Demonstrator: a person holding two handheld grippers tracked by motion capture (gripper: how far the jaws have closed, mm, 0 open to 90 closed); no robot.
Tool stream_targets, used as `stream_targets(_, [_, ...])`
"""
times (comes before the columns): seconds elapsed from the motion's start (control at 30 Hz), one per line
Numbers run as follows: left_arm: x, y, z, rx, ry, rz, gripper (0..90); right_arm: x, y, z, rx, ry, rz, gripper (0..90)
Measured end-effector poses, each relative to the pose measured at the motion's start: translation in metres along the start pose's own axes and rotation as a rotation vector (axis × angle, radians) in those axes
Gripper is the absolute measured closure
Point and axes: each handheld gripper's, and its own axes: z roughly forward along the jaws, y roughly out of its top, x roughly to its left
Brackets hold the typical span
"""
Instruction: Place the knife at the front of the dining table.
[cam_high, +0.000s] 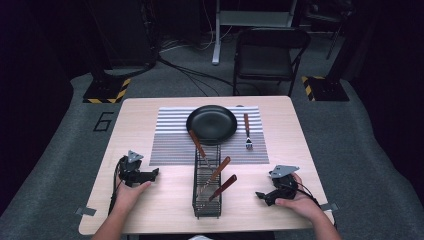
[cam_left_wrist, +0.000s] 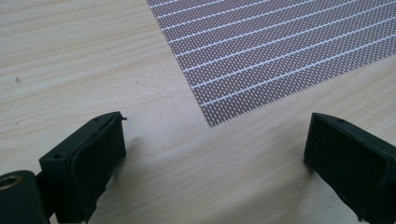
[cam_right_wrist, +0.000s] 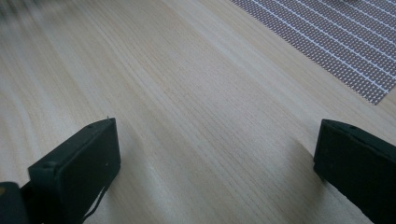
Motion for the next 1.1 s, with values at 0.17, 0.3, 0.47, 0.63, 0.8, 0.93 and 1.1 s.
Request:
stream_targets(0.17, [0.0000, 0.0004, -0.0003, 0.004, -0.007, 0.001, 5.2, -0.0001, 0.0002, 0.0001, 0.000, 0.002, 0.000, 0.0])
stream_targets(0.3, [-0.0004, 0.0001, -0.0004, 0.002, -0.005, 0.007, 5.7, -0.0002, 0.0002, 0.0002, 0.000, 0.002, -0.002, 0.0])
stream_targets(0.47, [-0.0021, -0.0005, -0.0014, -0.012, -0.003, 0.007, 10.3, -0.0002, 0.0003, 0.0002, 0.001, 0.002, -0.002, 0.0])
stream_targets(0.63, [-0.0042, -0.0010, -0.0019, -0.021, 0.003, -0.002, 13.0, -0.0002, 0.0003, 0.0002, 0.001, 0.002, -0.002, 0.0])
stream_targets(0.8, [-0.0049, -0.0004, -0.0030, -0.014, 0.001, 0.003, 15.5, -0.0002, 0.0002, 0.0002, 0.000, 0.002, -0.002, 0.0])
stream_targets(0.93, [-0.0067, 0.0010, -0.0055, -0.004, 0.005, 0.001, 22.5, -0.0002, 0.0002, 0.0002, 0.000, 0.002, -0.002, 0.0])
stream_targets(1.1, [-0.0087, 0.0039, -0.0098, 0.023, -0.005, 0.002, 35.1, -0.0002, 0.0003, 0.0001, 0.001, 0.002, -0.002, 0.0])
